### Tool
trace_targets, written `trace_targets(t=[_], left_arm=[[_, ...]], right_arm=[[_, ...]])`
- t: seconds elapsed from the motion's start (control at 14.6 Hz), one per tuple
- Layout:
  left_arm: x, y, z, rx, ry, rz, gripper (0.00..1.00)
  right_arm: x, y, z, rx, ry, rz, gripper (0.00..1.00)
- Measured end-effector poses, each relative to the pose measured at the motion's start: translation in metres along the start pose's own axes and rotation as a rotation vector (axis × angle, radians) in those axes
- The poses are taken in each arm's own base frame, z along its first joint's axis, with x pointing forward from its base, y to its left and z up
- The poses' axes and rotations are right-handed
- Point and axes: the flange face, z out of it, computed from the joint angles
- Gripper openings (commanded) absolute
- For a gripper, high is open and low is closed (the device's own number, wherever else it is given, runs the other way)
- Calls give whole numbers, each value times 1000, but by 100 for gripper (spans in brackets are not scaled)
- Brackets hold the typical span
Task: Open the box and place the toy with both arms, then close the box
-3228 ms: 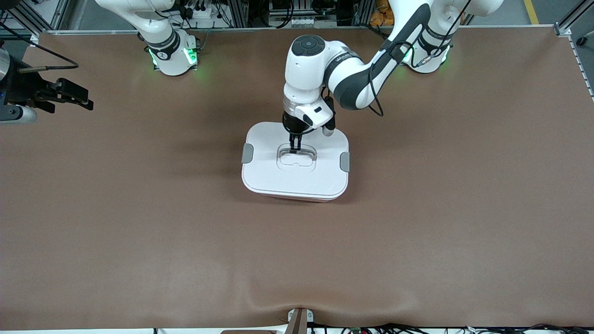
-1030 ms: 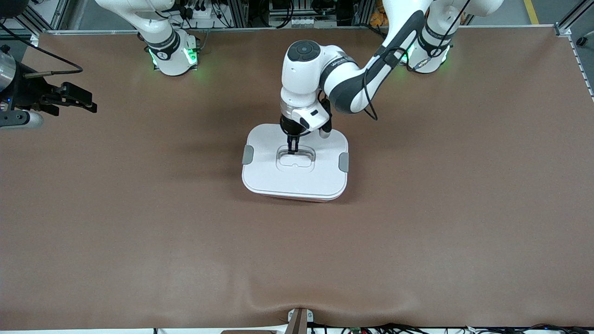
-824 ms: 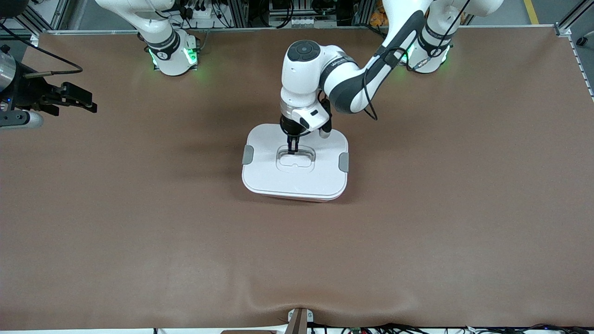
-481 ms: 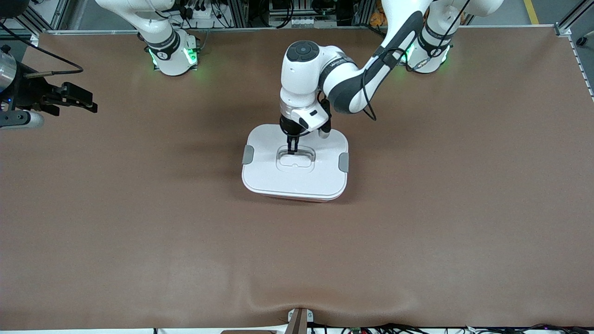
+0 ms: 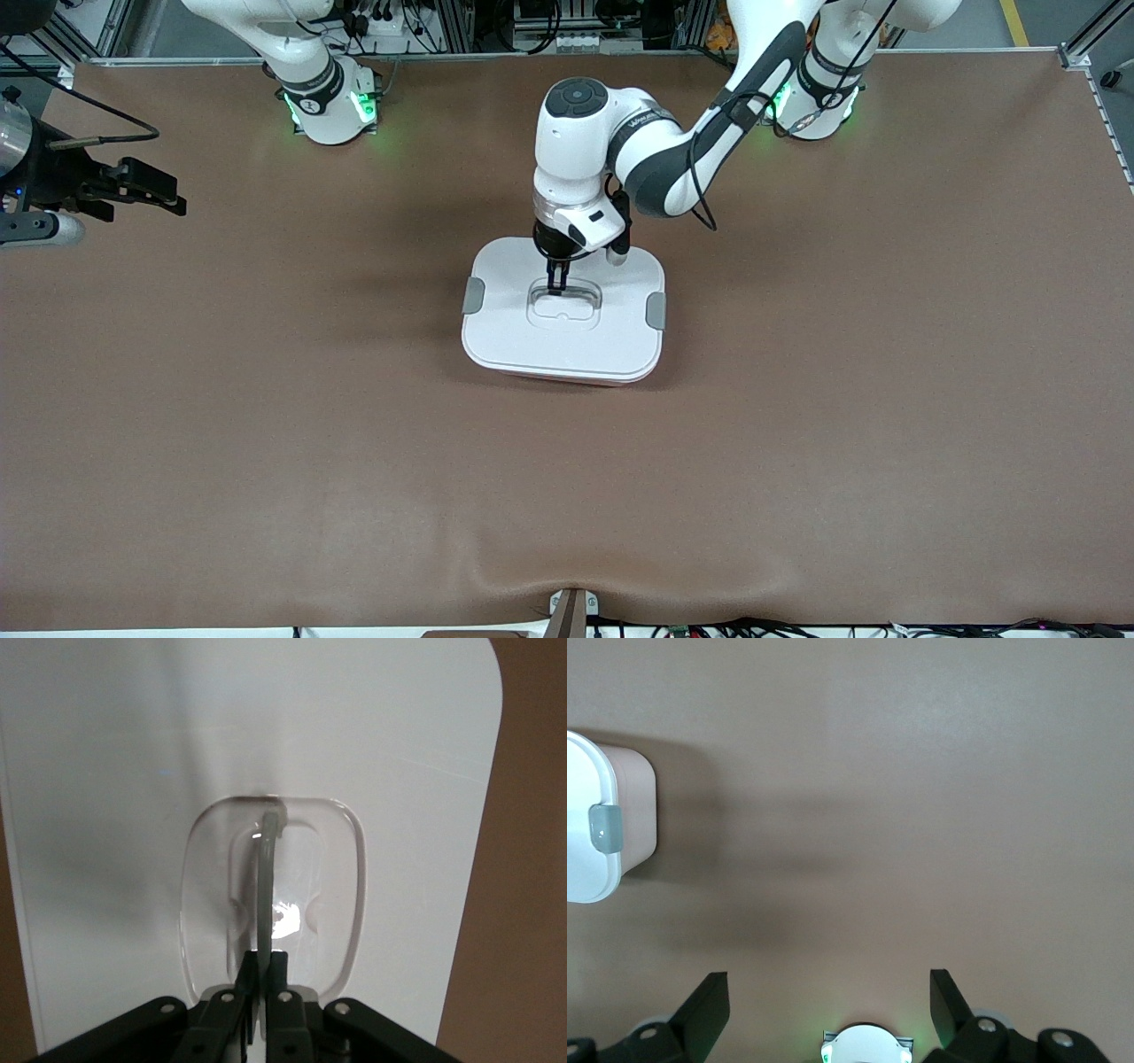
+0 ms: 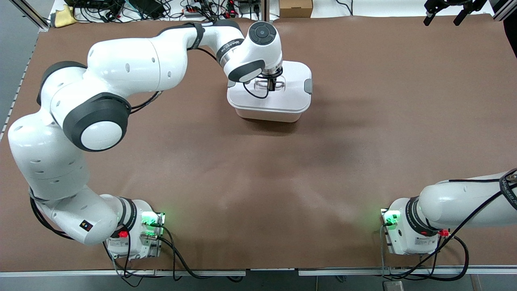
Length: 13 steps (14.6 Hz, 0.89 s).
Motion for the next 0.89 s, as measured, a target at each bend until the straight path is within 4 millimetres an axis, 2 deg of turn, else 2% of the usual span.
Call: trace_targets(t=[0.69, 0.76, 0.82, 0.89], left_arm=[[0, 0, 1, 1, 1, 56, 2], [0, 0, 1, 1, 1, 56, 42], [0, 0, 1, 1, 1, 56, 86], [0, -1, 3, 4, 3, 57, 100]], right_arm=[[0, 0, 0, 0, 0, 0, 100], [0, 0, 0, 0, 0, 0, 100], [0, 0, 0, 0, 0, -1, 100], [0, 0, 0, 0, 0, -1, 100]])
